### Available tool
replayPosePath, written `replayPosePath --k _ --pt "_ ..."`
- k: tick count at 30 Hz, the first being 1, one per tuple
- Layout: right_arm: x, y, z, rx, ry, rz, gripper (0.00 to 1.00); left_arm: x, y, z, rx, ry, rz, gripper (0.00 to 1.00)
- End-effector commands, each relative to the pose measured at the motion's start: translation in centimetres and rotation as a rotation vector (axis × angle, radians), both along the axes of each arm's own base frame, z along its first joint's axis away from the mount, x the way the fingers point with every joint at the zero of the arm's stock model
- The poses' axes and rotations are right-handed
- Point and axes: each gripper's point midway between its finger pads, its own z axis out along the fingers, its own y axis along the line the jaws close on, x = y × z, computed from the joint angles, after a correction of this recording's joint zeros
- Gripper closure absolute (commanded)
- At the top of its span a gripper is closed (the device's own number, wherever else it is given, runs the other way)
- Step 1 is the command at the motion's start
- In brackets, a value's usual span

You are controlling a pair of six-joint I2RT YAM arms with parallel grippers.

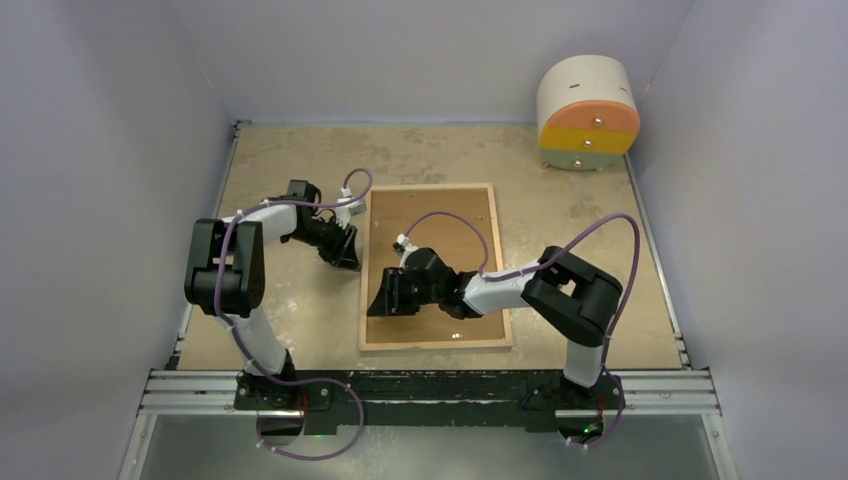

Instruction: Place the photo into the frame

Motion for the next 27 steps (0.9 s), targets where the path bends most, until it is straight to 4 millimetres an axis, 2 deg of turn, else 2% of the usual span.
replayPosePath --k 1,16,27 --pt "-0.1 1.6 1.1 0.052 0.004 0.018 0.56 -0.4 0.2 -0.6 0.009 -0.005 -0.015 0.65" --pt "0.8 1.8 0.0 0.031 -0.01 -0.032 0.62 -0.7 0.3 -0.6 0.018 -0.017 -0.026 0.66" --pt "1.3 2.1 -0.1 0.032 -0.022 -0.046 0.67 -0.9 0.3 -0.6 0.017 -0.016 -0.034 0.67"
